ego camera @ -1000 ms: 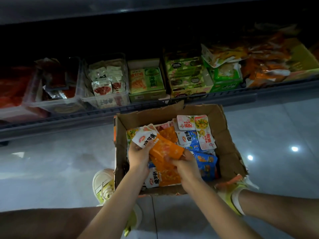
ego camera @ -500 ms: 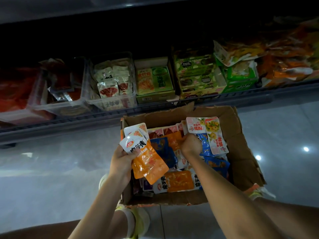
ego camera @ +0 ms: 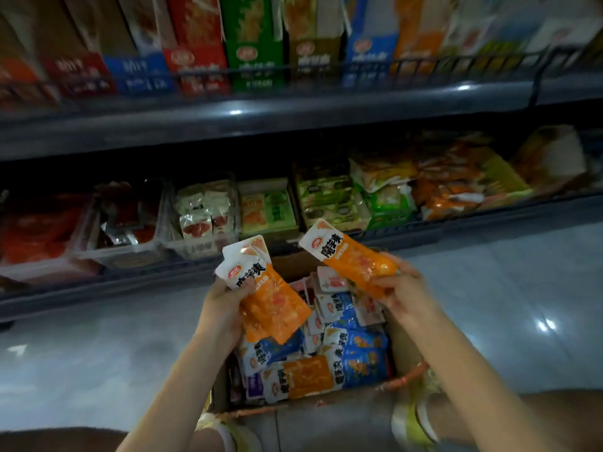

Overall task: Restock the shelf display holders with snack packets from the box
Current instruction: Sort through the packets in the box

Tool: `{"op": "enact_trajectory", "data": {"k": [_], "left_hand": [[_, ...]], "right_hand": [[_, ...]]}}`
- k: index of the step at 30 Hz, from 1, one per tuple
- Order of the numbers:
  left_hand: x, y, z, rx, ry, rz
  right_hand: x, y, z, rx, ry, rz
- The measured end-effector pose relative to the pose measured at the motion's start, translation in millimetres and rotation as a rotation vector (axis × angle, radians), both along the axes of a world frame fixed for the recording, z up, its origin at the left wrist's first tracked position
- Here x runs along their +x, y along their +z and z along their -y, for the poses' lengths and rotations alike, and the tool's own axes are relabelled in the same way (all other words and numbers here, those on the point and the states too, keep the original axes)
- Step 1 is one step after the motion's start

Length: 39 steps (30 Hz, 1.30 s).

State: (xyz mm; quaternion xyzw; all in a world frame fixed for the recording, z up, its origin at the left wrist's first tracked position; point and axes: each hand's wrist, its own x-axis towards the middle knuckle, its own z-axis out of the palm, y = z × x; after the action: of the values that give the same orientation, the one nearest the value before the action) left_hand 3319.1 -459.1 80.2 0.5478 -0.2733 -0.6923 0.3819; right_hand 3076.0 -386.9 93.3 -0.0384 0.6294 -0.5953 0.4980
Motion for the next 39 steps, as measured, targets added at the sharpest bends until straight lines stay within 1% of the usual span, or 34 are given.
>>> {"op": "enact_trajectory", "data": {"k": [3, 7, 10, 12, 15, 18, 20, 22, 24, 26, 28, 30, 34, 35, 36, 39], "left_hand": [[-30, 53, 6, -0.136, -0.054, 0.024], [-69, 134, 20, -0.412, -0.105, 0.032], [-89, 189, 34, -0.526, -0.096, -0.013], [-102, 216, 46, -0.596, -0.099, -0.036], [-121, 246, 69, -0.678, -0.091, -0.007], [-138, 266, 94, -0.714, -0.038, 0.011], [-148, 275, 111, -0.741, -0.015, 0.035], [-159, 280, 128, -0.757, 0.001, 0.043], [-169, 282, 144, -0.765, -0.006, 0.056], [-183, 286, 161, -0.784, -0.022, 0.061], [-196, 289, 178, -0.796, -0.021, 0.057], [-207, 292, 191, -0.805, -0.014, 0.053], [-221, 292, 207, -0.779, -0.015, 0.037], [-222, 291, 210, -0.777, -0.018, 0.043], [-224, 289, 212, -0.778, -0.023, 0.051], [-226, 285, 217, -0.753, -0.036, 0.070]], "right_hand": [[-16, 57, -6, -0.119, -0.029, 0.059], [-37, 134, -2, -0.281, -0.035, 0.049], [-52, 181, 10, -0.398, 0.020, 0.154], [-60, 207, 23, -0.450, 0.109, 0.210], [-69, 234, 50, -0.445, 0.220, 0.138], [-83, 247, 86, -0.414, 0.221, 0.033], [-95, 252, 109, -0.380, 0.164, -0.093], [-107, 254, 132, -0.324, 0.080, -0.301], [-119, 255, 152, -0.311, 0.028, -0.529], [-134, 255, 176, -0.303, -0.003, -0.690], [-147, 256, 200, -0.286, -0.037, -0.777], [-157, 253, 220, -0.290, -0.043, -0.796], [-166, 232, 242, -0.197, 0.113, -0.874], [-166, 228, 244, -0.171, 0.144, -0.938], [-167, 225, 245, -0.135, 0.163, -1.063], [-167, 219, 247, 0.010, 0.157, -1.632]]}}
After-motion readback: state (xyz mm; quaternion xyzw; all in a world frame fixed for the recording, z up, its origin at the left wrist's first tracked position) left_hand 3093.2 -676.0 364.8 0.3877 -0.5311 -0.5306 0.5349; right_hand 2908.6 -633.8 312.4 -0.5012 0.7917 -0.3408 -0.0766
